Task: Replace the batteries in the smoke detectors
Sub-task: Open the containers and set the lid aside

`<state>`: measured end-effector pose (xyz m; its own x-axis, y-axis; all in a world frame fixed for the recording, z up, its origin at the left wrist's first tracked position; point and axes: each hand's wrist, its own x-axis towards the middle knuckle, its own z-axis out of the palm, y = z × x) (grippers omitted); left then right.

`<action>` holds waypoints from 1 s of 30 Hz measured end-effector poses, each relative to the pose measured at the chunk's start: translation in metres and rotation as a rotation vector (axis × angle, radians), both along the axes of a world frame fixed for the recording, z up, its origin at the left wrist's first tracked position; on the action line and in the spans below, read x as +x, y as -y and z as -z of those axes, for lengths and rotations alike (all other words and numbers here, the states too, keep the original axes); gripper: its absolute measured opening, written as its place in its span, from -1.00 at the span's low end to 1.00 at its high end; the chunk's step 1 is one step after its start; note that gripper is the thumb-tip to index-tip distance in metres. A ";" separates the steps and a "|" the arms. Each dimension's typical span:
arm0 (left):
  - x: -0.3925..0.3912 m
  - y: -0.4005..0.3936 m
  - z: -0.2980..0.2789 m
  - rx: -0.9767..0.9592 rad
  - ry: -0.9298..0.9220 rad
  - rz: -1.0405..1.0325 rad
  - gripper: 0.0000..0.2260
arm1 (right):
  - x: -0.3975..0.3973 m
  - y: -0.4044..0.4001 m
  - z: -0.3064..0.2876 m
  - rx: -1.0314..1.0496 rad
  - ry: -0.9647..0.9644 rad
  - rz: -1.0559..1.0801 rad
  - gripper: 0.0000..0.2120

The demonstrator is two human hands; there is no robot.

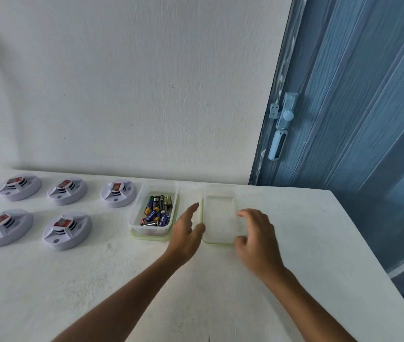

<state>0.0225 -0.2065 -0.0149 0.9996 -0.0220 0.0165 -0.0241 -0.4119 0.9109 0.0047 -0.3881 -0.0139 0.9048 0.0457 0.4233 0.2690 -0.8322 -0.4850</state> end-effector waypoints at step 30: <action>-0.007 -0.006 0.009 0.501 -0.057 0.176 -0.27 | -0.009 -0.004 0.026 0.078 -0.320 0.097 -0.47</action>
